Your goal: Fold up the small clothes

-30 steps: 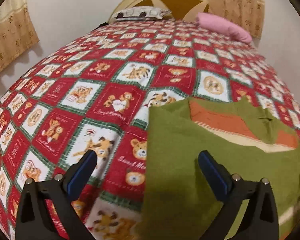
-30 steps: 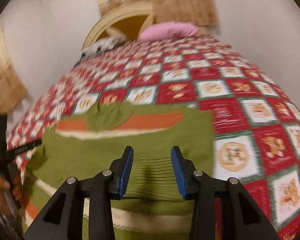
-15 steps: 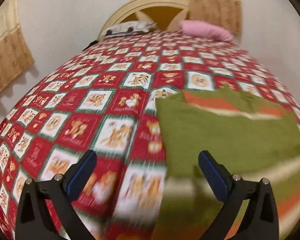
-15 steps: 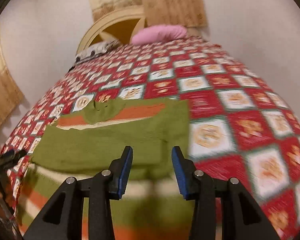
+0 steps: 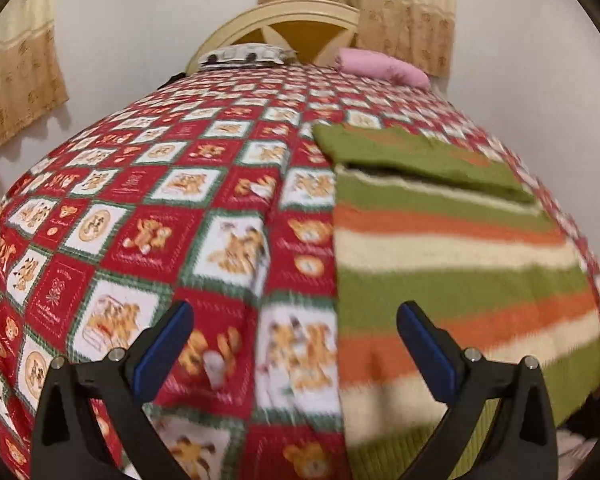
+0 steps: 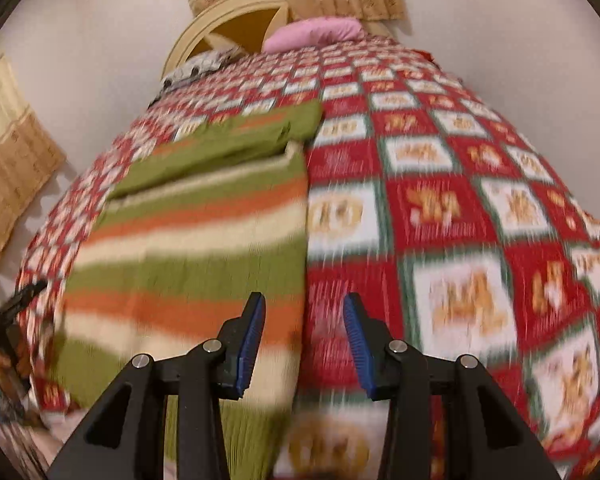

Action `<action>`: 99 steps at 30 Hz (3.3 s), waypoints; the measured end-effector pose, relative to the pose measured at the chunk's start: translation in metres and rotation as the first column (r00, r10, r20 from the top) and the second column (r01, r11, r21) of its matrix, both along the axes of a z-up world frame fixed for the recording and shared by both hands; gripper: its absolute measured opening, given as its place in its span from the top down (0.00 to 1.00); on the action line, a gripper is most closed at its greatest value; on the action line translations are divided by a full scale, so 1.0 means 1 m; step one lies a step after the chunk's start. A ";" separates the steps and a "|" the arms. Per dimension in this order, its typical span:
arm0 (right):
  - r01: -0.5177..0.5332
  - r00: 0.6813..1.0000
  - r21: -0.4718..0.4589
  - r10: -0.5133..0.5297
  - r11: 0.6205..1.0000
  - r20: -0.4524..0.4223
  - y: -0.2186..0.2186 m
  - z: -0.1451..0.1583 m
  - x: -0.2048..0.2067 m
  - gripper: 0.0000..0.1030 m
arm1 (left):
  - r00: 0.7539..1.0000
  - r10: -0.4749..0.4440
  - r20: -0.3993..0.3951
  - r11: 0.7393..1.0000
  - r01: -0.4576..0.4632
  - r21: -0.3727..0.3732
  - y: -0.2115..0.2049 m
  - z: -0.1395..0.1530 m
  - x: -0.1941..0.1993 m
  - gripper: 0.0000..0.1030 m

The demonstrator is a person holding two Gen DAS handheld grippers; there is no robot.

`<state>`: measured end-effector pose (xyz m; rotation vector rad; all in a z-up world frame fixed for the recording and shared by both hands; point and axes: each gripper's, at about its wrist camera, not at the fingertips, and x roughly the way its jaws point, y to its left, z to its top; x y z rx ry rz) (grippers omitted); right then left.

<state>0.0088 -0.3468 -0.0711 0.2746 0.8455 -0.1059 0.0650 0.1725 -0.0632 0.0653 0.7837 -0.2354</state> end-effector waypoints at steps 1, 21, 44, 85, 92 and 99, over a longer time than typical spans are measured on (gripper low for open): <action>-0.018 1.000 -0.002 0.018 1.000 -0.012 0.006 -0.004 -0.007 0.59 | 1.000 -0.016 -0.006 1.000 0.016 0.018 -0.005 -0.002 -0.004 0.03; -0.170 0.980 0.134 0.183 0.976 -0.083 0.044 -0.045 -0.052 0.64 | 0.968 -0.111 -0.225 0.994 0.105 -0.039 -0.012 -0.040 -0.068 0.26; -0.198 0.975 0.121 0.208 0.973 -0.077 0.053 -0.049 -0.047 0.69 | 0.957 -0.153 -0.245 0.988 0.152 -0.024 -0.031 -0.037 -0.081 0.63; -0.163 0.985 0.248 0.143 0.955 0.099 0.011 0.016 0.024 0.92 | 0.861 -0.202 -0.466 0.977 0.149 -0.150 -0.011 -0.023 -0.063 0.54; -0.149 0.988 0.264 0.131 0.953 0.087 0.005 0.008 0.022 0.92 | 0.859 -0.189 -0.476 0.982 0.156 -0.108 -0.020 -0.029 -0.066 0.90; -0.151 0.987 0.279 0.127 0.948 0.102 0.000 0.016 0.038 0.92 | 0.857 -0.208 -0.471 0.970 0.119 -0.212 -0.010 -0.011 -0.036 0.94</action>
